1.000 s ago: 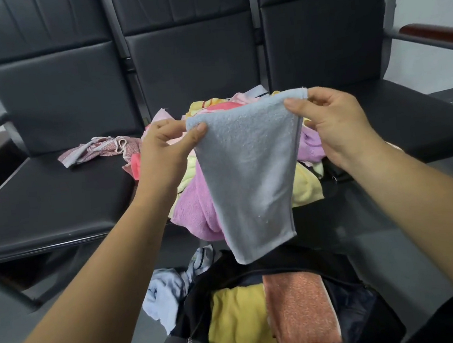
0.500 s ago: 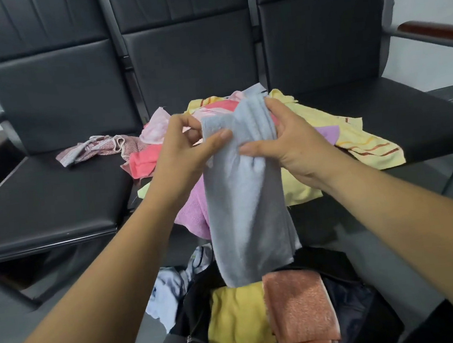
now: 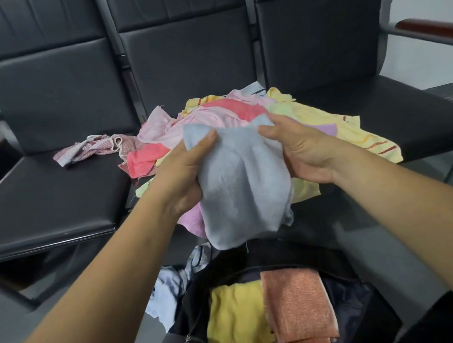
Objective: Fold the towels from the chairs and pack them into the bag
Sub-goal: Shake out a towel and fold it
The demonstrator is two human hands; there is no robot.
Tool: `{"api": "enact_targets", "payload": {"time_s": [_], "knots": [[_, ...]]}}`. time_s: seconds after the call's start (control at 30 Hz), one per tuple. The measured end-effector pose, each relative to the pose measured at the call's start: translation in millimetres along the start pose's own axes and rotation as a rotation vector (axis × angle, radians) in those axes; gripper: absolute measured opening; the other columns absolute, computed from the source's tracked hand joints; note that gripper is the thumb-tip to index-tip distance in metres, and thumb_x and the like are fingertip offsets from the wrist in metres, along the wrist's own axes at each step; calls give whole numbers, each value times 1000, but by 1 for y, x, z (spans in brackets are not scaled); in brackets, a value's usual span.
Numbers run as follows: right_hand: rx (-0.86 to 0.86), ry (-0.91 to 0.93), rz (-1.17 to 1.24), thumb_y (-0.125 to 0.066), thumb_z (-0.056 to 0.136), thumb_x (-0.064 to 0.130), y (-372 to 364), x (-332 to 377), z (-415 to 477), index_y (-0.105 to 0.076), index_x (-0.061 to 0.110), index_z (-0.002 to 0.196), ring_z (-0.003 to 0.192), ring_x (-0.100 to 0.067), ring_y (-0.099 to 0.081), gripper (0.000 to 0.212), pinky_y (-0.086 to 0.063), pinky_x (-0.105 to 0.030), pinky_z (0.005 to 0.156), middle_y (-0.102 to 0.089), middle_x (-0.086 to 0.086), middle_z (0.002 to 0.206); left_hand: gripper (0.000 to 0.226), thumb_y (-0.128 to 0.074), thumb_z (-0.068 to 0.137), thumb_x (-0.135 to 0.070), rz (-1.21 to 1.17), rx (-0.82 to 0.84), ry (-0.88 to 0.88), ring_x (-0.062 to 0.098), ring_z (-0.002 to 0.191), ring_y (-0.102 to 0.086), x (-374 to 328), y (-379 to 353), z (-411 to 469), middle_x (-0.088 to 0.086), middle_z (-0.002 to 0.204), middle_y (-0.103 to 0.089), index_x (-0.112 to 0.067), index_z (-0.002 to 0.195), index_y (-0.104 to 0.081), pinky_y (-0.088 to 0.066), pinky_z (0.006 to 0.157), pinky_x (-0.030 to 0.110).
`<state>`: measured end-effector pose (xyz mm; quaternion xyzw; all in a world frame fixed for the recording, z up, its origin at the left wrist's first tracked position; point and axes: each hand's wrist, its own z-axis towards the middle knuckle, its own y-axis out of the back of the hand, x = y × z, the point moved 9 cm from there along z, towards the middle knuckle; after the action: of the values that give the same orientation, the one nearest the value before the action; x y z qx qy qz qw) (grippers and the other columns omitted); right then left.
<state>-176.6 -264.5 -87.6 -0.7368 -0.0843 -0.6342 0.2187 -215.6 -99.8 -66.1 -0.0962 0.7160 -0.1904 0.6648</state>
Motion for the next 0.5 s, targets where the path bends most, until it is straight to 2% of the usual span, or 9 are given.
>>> {"api": "enact_targets", "payload": {"time_s": [0.07, 0.13, 0.17, 0.23, 0.3, 0.4, 0.5], "knots": [[41, -37, 33, -92, 74, 37, -2, -8, 2, -38, 30, 155, 128, -28, -62, 98, -53, -51, 101, -55, -4, 150, 60, -67, 86, -29, -75, -49, -12, 26, 113, -70, -3, 5, 2, 16, 126, -70, -1, 137, -56, -61, 81, 34], [-4, -12, 72, -89, 72, 16, 2, -7, 0, -49, 22, 149, 123, -26, -66, 86, -59, -40, 90, -56, -7, 146, 57, -66, 89, -30, -118, -79, -4, 24, 111, -71, -5, 12, 3, 14, 125, -71, -3, 138, -56, -61, 80, 35], [-49, 24, 51, -86, 71, 12, 6, -3, -2, -57, 20, 142, 121, -27, -67, 77, -59, -38, 86, -59, -8, 142, 55, -66, 91, -30, -124, -92, 6, 24, 111, -71, -5, 16, 4, 13, 123, -72, -4, 138, -56, -61, 80, 35], [-167, 140, -72, -85, 75, 8, 17, 10, -5, -70, 20, 125, 118, -28, -68, 54, -60, -39, 86, -66, -7, 134, 49, -65, 95, -25, -59, -91, 13, 23, 112, -71, -7, 22, 6, 11, 125, -71, -6, 139, -56, -61, 81, 34], [-267, 246, -220, -83, 81, 7, 24, 25, -11, -75, 22, 115, 109, -21, -72, 38, -61, -35, 87, -73, -4, 122, 41, -62, 98, -19, 99, -71, -15, 23, 110, -71, -11, 26, 6, 10, 124, -72, -7, 137, -57, -60, 80, 33], [-328, 299, -240, -77, 88, 6, 29, 40, -19, -75, 24, 116, 100, -8, -73, 33, -57, -18, 70, -76, 2, 116, 30, -61, 98, -15, 225, -55, -46, 18, 99, -74, -14, 29, 5, 6, 112, -76, -6, 127, -64, -59, 75, 27], [-347, 292, -216, -76, 89, 7, 34, 39, -16, -77, 27, 110, 112, -17, -70, 28, -57, -27, 76, -74, 1, 121, 24, -59, 100, -17, 225, -48, -16, 17, 96, -75, -11, 29, 5, 7, 105, -78, -2, 116, -68, -58, 73, 24]]}}
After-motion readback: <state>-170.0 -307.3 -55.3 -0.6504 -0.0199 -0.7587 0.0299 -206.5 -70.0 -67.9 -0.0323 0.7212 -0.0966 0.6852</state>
